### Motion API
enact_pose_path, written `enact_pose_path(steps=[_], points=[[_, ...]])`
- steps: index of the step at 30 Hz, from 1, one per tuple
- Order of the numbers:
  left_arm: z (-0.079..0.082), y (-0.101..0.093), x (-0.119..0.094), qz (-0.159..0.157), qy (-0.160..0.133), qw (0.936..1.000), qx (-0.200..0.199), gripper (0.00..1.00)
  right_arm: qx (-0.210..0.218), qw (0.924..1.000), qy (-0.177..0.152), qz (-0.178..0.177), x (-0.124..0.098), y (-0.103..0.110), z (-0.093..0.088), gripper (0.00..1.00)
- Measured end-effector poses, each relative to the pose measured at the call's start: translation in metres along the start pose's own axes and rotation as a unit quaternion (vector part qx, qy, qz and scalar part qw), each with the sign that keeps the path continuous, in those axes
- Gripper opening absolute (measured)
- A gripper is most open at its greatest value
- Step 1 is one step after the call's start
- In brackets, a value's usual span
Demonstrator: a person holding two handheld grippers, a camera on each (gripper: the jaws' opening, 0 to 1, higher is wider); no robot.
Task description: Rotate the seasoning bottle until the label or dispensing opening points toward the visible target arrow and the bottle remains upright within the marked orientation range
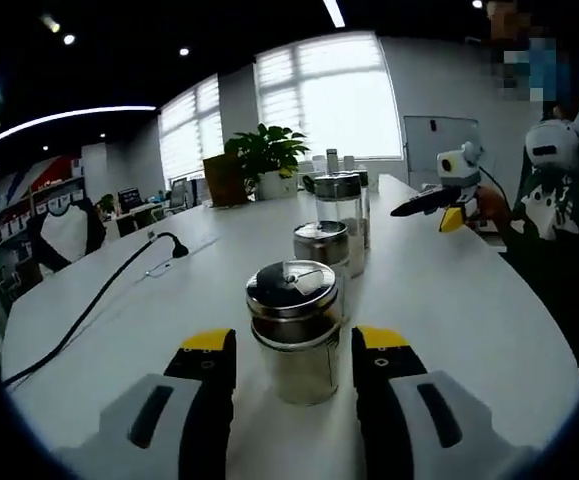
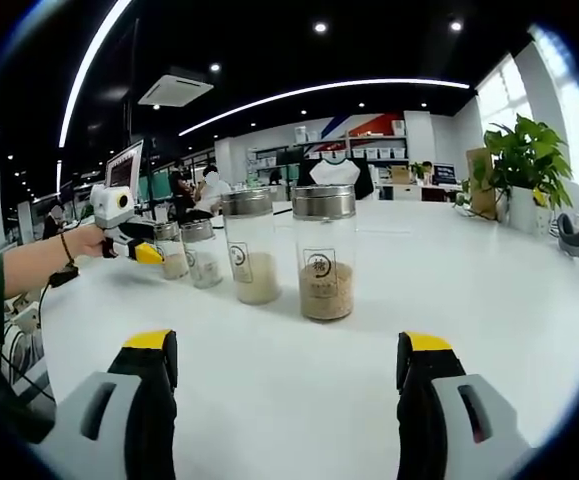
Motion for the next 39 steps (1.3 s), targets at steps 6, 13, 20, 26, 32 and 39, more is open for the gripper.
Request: enact_pose_path(steps=[6,13,20,26,32,39], points=[[-0.008,-0.002,-0.007,0.069,-0.008,0.9965,-0.045,0.48,0.001,1.0,0.002,0.003,0.0,0.002,-0.001,0.93],[-0.006,-0.019,-0.01,0.139,0.002,0.9871,-0.08,0.5,0.002,1.0,0.0,0.002,-0.001,0.001,0.0,0.93],[0.0,-0.028,-0.015,0.192,-0.05,0.9713,-0.131,0.57,0.004,1.0,0.001,0.002,-0.001,0.0,0.0,0.93],[-0.002,-0.034,-0.016,0.269,0.0,0.9516,-0.15,0.56,0.004,1.0,0.001,0.001,0.0,-0.001,0.0,0.93],[0.001,-0.042,-0.006,0.302,-0.007,0.9379,-0.17,0.56,0.0,1.0,-0.002,-0.004,-0.003,-0.002,0.004,0.93],[0.006,-0.053,0.003,0.361,-0.032,0.9096,-0.203,0.57,0.003,1.0,-0.001,-0.005,-0.002,0.0,0.004,0.92]])
Point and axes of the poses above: the point that each gripper's makers call its tool centre point, and the gripper's own axes: x roughly forward along the fingers, y roughly to its left, z roughly out of its top, the point moved 10 cm from there along -x, roughly backward along the fingers, and after that the axes turned 2 degrees about -x, right-handed, at the moved point
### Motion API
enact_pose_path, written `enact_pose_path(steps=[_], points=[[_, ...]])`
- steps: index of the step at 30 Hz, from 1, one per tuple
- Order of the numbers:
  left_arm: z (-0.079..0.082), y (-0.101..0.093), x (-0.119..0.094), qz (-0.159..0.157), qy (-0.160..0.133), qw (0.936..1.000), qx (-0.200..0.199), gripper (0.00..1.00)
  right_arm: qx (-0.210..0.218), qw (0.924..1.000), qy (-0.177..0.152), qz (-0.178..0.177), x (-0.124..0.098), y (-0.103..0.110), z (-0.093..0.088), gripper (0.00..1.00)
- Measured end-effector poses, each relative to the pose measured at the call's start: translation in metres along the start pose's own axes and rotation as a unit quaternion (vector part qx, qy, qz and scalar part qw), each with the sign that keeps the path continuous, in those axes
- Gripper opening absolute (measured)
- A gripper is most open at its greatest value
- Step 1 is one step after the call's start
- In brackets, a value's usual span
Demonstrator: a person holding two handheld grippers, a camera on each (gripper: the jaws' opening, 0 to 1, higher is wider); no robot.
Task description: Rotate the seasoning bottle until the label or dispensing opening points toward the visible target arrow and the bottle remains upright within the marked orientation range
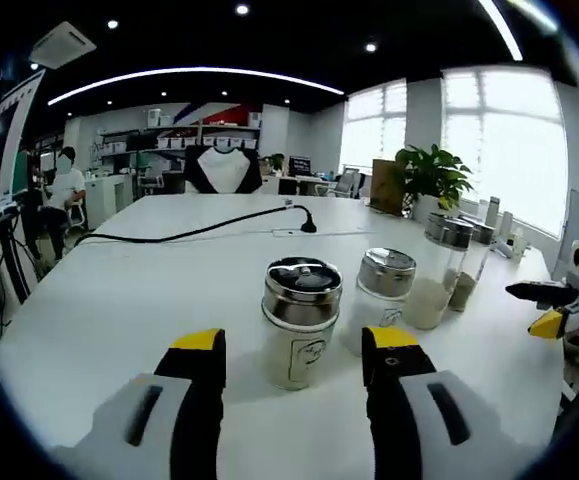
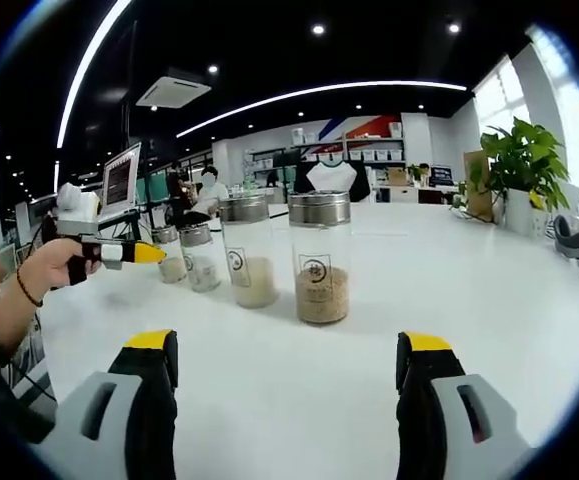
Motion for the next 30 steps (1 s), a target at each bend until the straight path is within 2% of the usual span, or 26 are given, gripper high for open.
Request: enact_pose_path(steps=[5,10,19,22,24,30], points=[[-0.005,-0.021,0.004,0.017,-0.006,0.9998,-0.006,0.56,0.001,1.0,0.007,0.006,0.003,0.002,-0.002,0.92],[-0.004,-0.031,0.008,0.033,-0.017,0.9993,0.008,0.55,0.005,0.9999,0.01,0.006,0.004,0.002,-0.003,0.92],[-0.004,-0.026,0.009,0.059,-0.02,0.9981,0.0,0.52,0.008,0.9998,0.016,0.007,0.004,0.0,-0.005,0.92],[-0.003,-0.024,0.01,0.067,-0.022,0.9975,0.006,0.45,0.009,0.9998,0.016,0.006,0.004,0.0,-0.005,0.92],[-0.003,-0.023,0.01,0.065,-0.024,0.9976,0.007,0.36,0.01,0.9998,0.017,0.006,0.004,-0.001,-0.006,0.92],[-0.004,-0.019,0.012,0.062,-0.024,0.9977,0.018,0.34,0.011,0.9998,0.018,0.005,0.004,0.0,-0.006,0.92]])
Point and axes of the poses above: the point that each gripper's makers call its tool centre point, and the gripper's own axes: x roughly forward along the fingers, y roughly to its left, z roughly out of its top, the point moved 10 cm from there along -x, roughly backward along the fingers, and after that the axes turned 2 degrees about -x, right-handed, at the moved point
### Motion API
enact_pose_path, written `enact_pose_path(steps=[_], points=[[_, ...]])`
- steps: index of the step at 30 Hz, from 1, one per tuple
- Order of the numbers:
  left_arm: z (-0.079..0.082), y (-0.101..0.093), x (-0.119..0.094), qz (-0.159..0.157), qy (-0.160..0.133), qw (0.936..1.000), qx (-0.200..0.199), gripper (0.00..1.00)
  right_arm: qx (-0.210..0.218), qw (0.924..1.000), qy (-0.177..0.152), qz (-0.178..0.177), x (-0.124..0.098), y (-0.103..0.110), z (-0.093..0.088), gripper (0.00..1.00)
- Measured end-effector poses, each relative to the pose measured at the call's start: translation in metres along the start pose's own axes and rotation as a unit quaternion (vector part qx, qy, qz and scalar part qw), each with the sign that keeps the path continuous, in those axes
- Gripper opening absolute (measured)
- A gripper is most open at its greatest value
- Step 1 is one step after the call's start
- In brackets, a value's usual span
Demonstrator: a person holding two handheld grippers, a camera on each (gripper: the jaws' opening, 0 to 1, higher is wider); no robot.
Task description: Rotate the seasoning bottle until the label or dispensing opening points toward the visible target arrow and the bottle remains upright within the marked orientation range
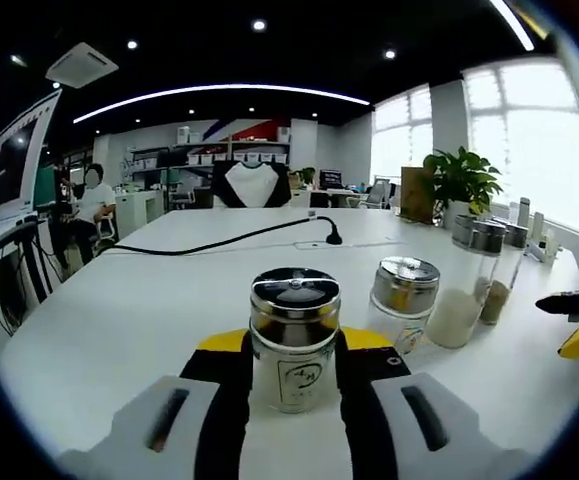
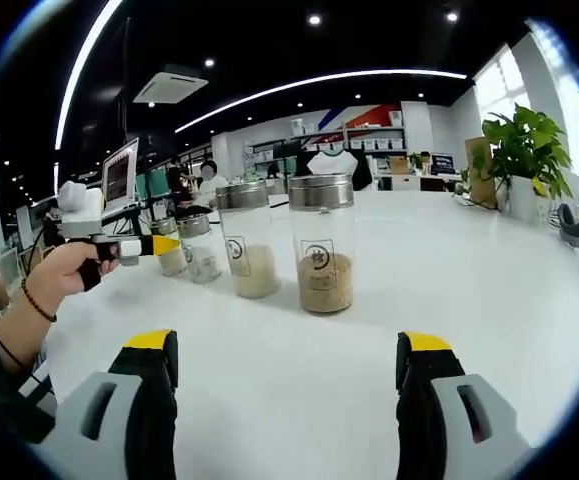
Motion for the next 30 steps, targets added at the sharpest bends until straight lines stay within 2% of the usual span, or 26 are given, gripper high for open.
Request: enact_pose_path(steps=[17,30], points=[[-0.0012,0.0011,0.0027,-0.007,-0.005,0.9999,0.013,0.33,0.001,1.0,-0.006,-0.003,-0.0026,-0.0011,-0.0004,0.92],[-0.0006,0.0057,0.0054,-0.031,-0.006,0.9992,0.022,0.33,-0.001,1.0,-0.007,-0.005,-0.0017,-0.0017,0.0003,0.92]])
Point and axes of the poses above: the point that each gripper's makers call its tool centre point, and the gripper's own axes: x roughly forward along the fingers, y roughly to its left, z roughly out of its top, the point moved 10 cm from there along -x, roughly backward along the fingers, and after that the axes turned 2 degrees about -x, right-handed, at the moved point
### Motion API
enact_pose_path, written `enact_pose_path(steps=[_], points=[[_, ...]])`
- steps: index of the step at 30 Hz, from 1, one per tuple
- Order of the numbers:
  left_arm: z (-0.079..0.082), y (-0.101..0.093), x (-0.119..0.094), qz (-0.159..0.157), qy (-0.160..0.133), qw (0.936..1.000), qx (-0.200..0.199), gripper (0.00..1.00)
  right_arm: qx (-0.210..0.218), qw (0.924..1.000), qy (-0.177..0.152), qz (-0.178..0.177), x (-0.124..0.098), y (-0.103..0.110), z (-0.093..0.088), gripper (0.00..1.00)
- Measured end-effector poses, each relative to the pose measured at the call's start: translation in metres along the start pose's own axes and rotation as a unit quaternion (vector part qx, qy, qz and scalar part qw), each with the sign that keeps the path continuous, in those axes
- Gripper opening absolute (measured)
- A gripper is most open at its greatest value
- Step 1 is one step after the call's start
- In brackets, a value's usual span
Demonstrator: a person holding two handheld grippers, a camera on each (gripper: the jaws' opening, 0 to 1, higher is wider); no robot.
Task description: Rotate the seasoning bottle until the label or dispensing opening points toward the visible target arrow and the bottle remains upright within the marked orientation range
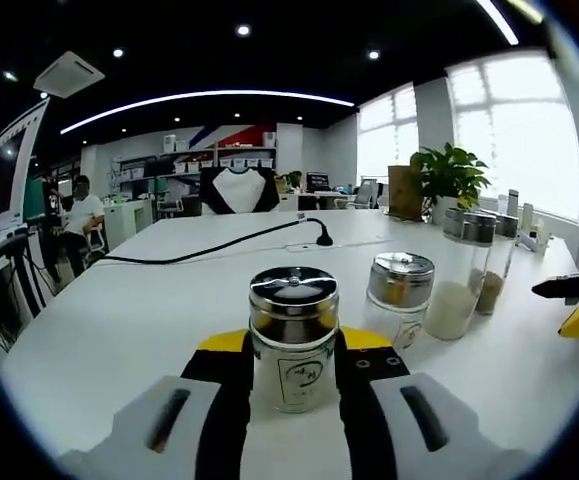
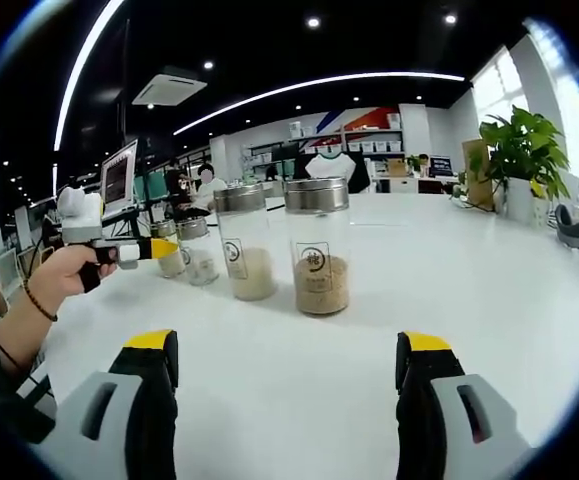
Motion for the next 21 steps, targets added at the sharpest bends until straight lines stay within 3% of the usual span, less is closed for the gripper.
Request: enact_pose_path(steps=[21], points=[[-0.0006,0.0059,0.0016,-0.042,-0.001,0.999,0.016,0.33,-0.006,0.9999,-0.01,-0.004,0.0005,-0.0055,0.0014,0.92]])
Point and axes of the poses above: the point that each gripper's makers call its tool centre point, and the gripper's own axes: x roughly forward along the fingers, y roughly to its left, z roughly out of its top, the point moved 10 cm from there along -x, roughly backward along the fingers, and after that the axes turned 2 degrees about -x, right-handed, at the moved point
